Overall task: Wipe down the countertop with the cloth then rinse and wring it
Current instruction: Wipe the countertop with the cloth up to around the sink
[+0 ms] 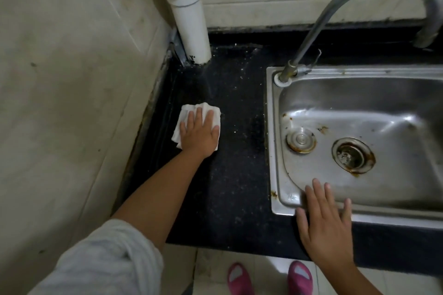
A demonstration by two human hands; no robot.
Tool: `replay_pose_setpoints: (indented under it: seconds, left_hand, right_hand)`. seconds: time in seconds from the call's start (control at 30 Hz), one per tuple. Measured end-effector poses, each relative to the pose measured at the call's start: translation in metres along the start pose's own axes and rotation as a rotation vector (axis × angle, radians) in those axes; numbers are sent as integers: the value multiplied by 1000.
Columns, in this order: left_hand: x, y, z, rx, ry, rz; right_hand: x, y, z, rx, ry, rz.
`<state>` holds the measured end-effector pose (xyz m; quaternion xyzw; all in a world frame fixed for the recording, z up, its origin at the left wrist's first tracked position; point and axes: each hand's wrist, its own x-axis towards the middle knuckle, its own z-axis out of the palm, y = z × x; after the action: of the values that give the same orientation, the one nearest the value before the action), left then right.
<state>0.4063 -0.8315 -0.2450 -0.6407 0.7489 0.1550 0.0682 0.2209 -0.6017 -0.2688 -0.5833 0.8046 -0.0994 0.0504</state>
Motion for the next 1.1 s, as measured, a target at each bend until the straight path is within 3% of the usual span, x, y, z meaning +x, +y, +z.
replay_pose_setpoints:
  seconds: [0.17, 0.37, 0.47, 0.6, 0.83, 0.93, 1.1]
  left_hand:
    - [12, 33, 3, 58, -4, 119]
    - [-63, 41, 26, 92, -22, 351]
    - [-92, 15, 38, 121, 29, 322]
    - [-104, -9, 33, 93, -31, 169]
    - [0, 14, -1, -55, -8, -78]
    - [35, 36, -9, -78, -54, -58]
    - [25, 62, -5, -13, -134, 166]
  right_hand:
    - [-1, 2, 7, 7, 46, -15]
    - [-3, 1, 4, 47, 32, -5]
    - [-2, 1, 2, 43, 11, 1]
    - [-2, 1, 3, 50, -3, 5]
    - [0, 4, 7, 13, 18, -5]
    - [0, 5, 9, 7, 36, -8]
    - [0, 5, 8, -4, 47, -12]
